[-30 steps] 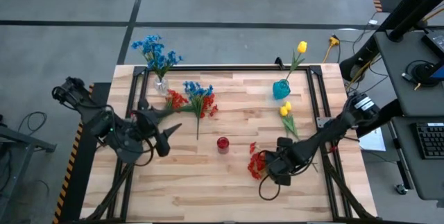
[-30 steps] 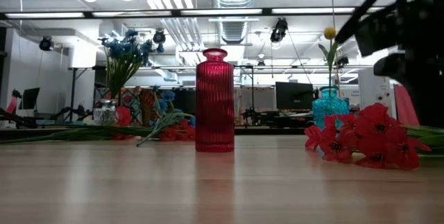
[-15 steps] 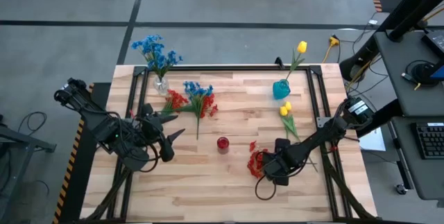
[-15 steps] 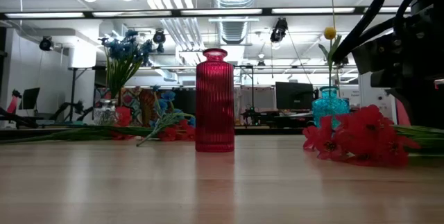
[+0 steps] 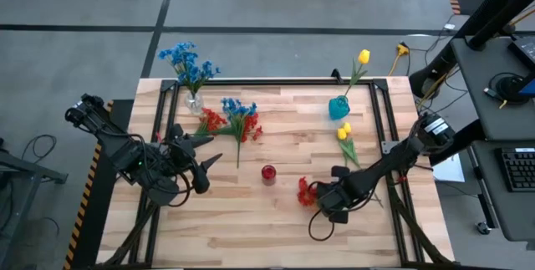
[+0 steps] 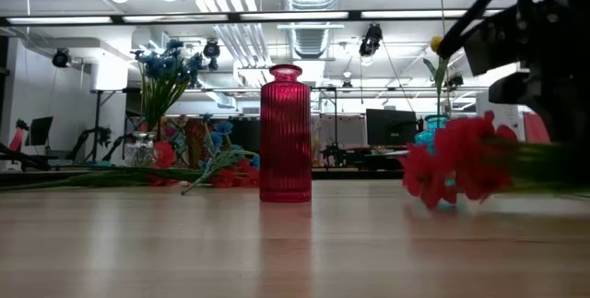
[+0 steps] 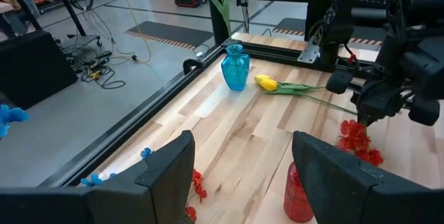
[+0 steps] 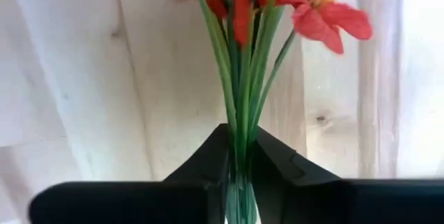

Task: Sort flowers into vase by color
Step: Put the bottom red flowers into the red vase

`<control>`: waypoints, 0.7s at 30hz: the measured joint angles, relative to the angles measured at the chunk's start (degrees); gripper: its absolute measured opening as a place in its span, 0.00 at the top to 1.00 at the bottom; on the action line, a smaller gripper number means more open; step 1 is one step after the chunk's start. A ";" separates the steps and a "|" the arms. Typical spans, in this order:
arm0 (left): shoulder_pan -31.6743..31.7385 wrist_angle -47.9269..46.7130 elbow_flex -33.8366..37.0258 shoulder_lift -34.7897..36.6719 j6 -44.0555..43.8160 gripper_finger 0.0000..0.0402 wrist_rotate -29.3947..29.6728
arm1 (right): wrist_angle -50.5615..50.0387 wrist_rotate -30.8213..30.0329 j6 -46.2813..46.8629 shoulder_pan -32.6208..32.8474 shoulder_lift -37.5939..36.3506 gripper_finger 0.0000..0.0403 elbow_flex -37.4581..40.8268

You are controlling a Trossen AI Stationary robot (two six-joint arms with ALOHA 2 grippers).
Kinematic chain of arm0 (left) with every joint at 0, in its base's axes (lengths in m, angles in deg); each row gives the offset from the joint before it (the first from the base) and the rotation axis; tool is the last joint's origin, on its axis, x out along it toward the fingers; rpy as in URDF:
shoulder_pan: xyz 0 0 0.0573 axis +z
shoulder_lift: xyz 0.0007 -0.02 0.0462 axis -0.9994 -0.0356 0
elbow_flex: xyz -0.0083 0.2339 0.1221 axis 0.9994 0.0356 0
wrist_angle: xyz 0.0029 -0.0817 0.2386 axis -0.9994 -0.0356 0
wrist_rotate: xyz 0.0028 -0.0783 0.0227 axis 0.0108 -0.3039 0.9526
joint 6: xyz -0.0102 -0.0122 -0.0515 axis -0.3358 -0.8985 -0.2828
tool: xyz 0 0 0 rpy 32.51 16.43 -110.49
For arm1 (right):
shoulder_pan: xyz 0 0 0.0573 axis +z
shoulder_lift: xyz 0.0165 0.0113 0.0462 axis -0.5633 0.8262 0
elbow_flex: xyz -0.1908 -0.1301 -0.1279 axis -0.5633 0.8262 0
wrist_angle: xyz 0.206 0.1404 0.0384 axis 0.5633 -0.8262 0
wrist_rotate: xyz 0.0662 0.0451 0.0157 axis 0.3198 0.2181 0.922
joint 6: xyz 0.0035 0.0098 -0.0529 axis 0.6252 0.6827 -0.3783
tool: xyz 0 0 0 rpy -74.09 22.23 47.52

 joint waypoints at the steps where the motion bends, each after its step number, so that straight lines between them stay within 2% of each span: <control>1: 0.00 -0.02 0.00 0.00 0.00 0.44 0.00 | -0.02 -0.02 0.00 -0.02 -0.72 0.92 0.00; 7: 0.00 -0.07 0.00 -0.11 0.00 0.44 0.05 | 0.16 -1.57 0.48 -0.02 -6.43 0.92 0.00; 13: 0.00 -0.07 0.00 -0.11 -0.26 0.44 0.09 | 3.23 -7.18 -0.92 -0.02 -14.50 0.92 0.00; 17: 0.00 -0.04 0.00 -0.11 -0.46 0.44 0.13 | 12.33 -12.38 -6.02 -0.22 -20.20 0.92 0.02; 21: 0.00 -0.04 0.01 -0.11 -0.48 0.44 0.13 | 25.02 -13.12 -15.49 -1.45 -23.87 0.92 0.10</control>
